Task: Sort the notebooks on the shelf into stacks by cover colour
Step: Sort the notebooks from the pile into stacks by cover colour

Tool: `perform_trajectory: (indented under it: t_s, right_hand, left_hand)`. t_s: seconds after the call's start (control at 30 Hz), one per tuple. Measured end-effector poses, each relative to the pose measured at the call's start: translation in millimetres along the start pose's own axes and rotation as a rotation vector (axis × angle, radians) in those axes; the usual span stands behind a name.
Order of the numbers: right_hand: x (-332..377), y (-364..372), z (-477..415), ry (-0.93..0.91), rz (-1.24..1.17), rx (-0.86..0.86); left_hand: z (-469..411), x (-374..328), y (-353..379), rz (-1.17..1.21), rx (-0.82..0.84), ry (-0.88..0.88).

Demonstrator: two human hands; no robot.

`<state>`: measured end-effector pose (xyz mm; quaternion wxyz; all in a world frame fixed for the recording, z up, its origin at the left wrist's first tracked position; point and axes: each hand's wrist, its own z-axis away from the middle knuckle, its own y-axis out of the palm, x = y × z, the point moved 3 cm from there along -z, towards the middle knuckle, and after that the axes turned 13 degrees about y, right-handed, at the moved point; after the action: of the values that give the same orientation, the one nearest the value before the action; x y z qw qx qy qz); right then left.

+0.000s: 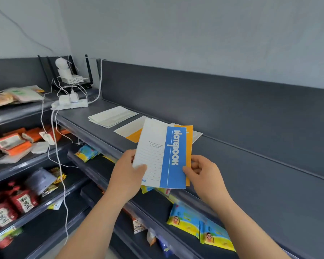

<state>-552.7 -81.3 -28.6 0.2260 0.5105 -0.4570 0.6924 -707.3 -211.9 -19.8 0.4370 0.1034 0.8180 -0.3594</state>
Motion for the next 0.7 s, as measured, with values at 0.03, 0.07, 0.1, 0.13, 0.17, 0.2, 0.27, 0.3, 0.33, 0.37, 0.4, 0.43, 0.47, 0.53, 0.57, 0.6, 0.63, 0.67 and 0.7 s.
perform_trajectory:
  t_s: [0.03, 0.07, 0.1, 0.13, 0.17, 0.2, 0.27, 0.3, 0.33, 0.37, 0.4, 0.43, 0.47, 0.53, 0.57, 0.6, 0.63, 0.67, 0.7]
  right_hand:
    - [4, 8, -11, -0.008, 0.02, 0.005]
    - [8, 15, -23, -0.019, 0.048, 0.007]
    - [12, 22, -36, -0.029, 0.076, 0.011]
    - [15, 29, -48, -0.035, 0.097, 0.016]
    - [18, 35, -61, -0.034, 0.118, 0.021]
    - [21, 42, -74, -0.03, 0.141, 0.028]
    - [27, 57, -99, -0.018, 0.177, 0.046]
    - [30, 64, -111, -0.015, 0.187, 0.051]
    - [33, 71, -123, -0.016, 0.197, 0.053]
    - [36, 78, -133, -0.017, 0.211, 0.054]
    - [38, 85, -143, -0.017, 0.223, 0.052]
    - [41, 92, -152, -0.015, 0.232, 0.048]
    - [44, 99, -159, -0.014, 0.241, 0.04]
    - [50, 111, -173, -0.005, 0.249, 0.026]
    - [53, 117, -178, -0.002, 0.245, 0.02]
    - [56, 122, -185, -0.005, 0.244, 0.012]
    - [60, 128, -191, -0.011, 0.256, 0.0]
    - [62, 133, -197, -0.015, 0.28, -0.019]
    - [65, 139, -202, -0.017, 0.312, -0.038]
  left_hand:
    - [-10, 7, -2, -0.009, -0.006, -0.002]
    - [-20, 15, -4, -0.018, -0.01, -0.002]
    - [-32, 22, -6, -0.023, -0.017, -0.003]
    - [-44, 28, -7, -0.023, -0.024, -0.006]
    - [-57, 33, -9, -0.025, -0.03, -0.008]
    - [-70, 38, -10, -0.028, -0.033, -0.011]
    - [-95, 47, -12, -0.039, -0.038, -0.01]
    - [-108, 52, -12, -0.049, -0.041, -0.002]
    - [-120, 58, -13, -0.056, -0.048, 0.003]
    - [-130, 64, -15, -0.058, -0.053, 0.0]
    - [-140, 71, -16, -0.057, -0.054, -0.008]
    - [-149, 78, -18, -0.054, -0.052, -0.015]
    - [-158, 86, -20, -0.049, -0.047, -0.02]
    - [-177, 101, -22, -0.042, -0.04, -0.027]
    - [-186, 108, -24, -0.036, -0.033, -0.028]
    - [-196, 114, -25, -0.03, -0.025, -0.023]
    - [-205, 120, -25, -0.027, -0.015, -0.015]
    - [-213, 126, -26, -0.022, -0.002, -0.005]
    - [-221, 132, -27, -0.016, 0.014, 0.002]
